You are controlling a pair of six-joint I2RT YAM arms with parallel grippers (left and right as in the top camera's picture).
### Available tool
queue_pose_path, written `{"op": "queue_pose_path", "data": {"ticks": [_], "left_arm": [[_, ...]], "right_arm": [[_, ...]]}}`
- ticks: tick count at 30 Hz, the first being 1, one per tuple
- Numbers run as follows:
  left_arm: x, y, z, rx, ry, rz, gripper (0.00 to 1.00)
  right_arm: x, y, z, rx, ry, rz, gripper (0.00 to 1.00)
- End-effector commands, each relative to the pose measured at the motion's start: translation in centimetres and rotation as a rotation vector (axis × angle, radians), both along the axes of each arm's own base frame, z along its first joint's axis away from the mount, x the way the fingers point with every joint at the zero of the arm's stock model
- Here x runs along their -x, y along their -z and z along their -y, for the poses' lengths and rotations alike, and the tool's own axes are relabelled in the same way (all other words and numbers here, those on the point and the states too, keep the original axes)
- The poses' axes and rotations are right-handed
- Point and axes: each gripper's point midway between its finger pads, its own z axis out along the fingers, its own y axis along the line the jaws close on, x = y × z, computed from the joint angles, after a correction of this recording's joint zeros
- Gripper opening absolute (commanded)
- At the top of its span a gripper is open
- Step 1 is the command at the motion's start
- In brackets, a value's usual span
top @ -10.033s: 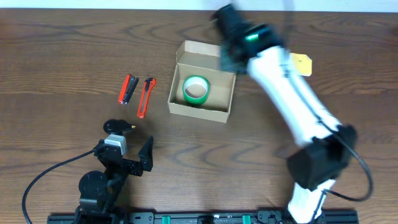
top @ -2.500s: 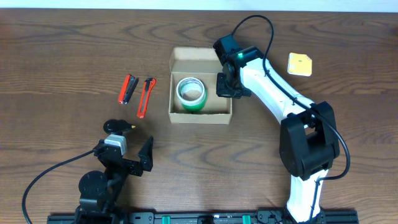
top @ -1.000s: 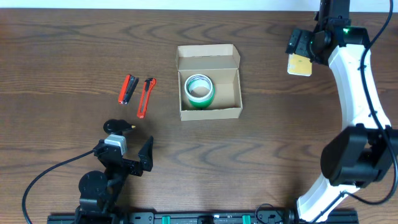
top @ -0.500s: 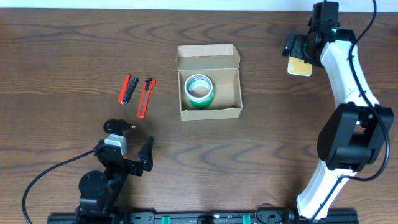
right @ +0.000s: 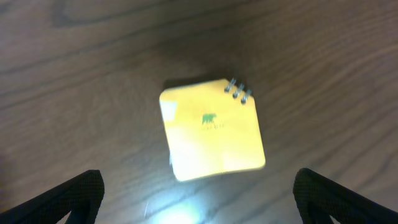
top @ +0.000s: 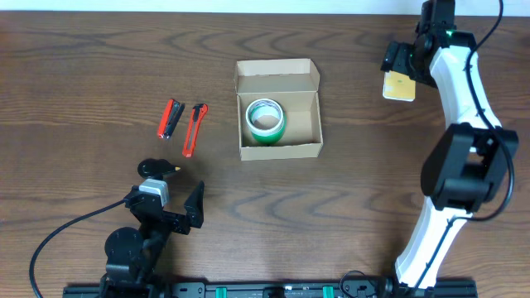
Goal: Pack container
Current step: 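Move the right gripper to the yellow notepad and grasp it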
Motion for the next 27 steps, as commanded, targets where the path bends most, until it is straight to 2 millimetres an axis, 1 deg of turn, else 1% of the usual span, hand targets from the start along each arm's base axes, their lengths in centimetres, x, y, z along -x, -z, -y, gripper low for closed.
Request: {"op": "queue_pose_path", "data": {"ticks": [1,5,8,11,18,24,27], "left_arm": [[-0.1,1.2,-0.2,-0.018,-0.008,-0.018,0.95],[-0.1,1.2,-0.2,-0.018,-0.008,-0.018,0.95],[-0.1,1.2,-0.2,-0.018,-0.008,-0.018,0.96],[-0.1,1.2,-0.2,-0.018,-0.008,-0.018,0.95],[-0.1,1.2,-0.2,-0.018,-0.008,-0.018,0.95],[-0.1,1.2,-0.2,-0.018,-0.008,-0.018,0.95],[-0.1,1.2,-0.2,-0.018,-0.008,-0.018,0.95]], "right_arm": [[-0.8,1.5,1.6,0.014,0.010,-0.022,0.99],[-0.9,3.5,2.3,0.007,0.020,-0.048,0.99],[-1.0,5.2,2.1,-0.038,-0.016,-0.064,0.99],[-1.0,6.3,2.1,-0.047,-0.026,-0.078,0.99],[-0.9,7.7,1.6,-0.050,-0.065,-0.103,0.99],[-1.0,8.2,1.5,-0.045,-0.080,-0.107,0.99],[-0.9,8.9,1.4,-0.047,-0.081,-0.118,0.99]]}}
